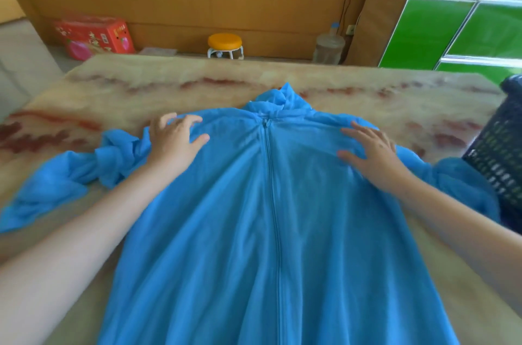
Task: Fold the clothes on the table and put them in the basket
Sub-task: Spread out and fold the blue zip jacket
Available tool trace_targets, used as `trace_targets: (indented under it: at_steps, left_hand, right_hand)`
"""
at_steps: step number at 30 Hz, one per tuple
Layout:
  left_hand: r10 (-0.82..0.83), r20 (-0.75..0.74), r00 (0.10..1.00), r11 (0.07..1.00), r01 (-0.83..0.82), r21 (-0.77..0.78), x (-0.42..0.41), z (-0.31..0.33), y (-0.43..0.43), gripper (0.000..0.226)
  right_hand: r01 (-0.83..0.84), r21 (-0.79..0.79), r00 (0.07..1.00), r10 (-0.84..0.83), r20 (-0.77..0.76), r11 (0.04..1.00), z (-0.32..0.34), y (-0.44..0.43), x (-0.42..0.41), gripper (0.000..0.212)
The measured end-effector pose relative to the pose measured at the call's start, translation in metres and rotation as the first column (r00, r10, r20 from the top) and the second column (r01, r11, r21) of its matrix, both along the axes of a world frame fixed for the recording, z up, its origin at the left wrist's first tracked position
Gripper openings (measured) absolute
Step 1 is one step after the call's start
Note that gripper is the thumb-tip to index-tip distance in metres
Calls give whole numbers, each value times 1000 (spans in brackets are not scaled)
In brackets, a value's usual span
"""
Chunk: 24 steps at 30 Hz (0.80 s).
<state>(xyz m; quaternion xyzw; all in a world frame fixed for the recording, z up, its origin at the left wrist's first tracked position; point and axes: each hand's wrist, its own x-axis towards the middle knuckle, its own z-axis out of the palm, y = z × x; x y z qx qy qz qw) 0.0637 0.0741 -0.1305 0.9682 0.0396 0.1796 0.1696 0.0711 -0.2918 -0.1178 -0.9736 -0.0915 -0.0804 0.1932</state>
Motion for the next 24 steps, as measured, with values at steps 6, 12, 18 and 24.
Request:
trace_targets:
  at_steps: [6,12,18,24]
  left_hand:
    - [-120,-99,988,988,110,-105,-106,9,-36,37]
    - [11,-170,985,960,-58,-274,-160,21,-20,28]
    - [253,-285,925,883,-341,-322,-237,9,-4,42]
    - [251,-436,865,855,-409,-319,-282,13,-17,52]
  right_hand:
    - [-140,0,973,137,-183,990,-7,14,-85,53]
    - [-22,158,968,60,-242,987,13,19,-138,45]
    - [266,137,923,-211,-321,954,14,-7,-207,48]
    - [472,152,845,-397,-358,868,6,-25,-251,59]
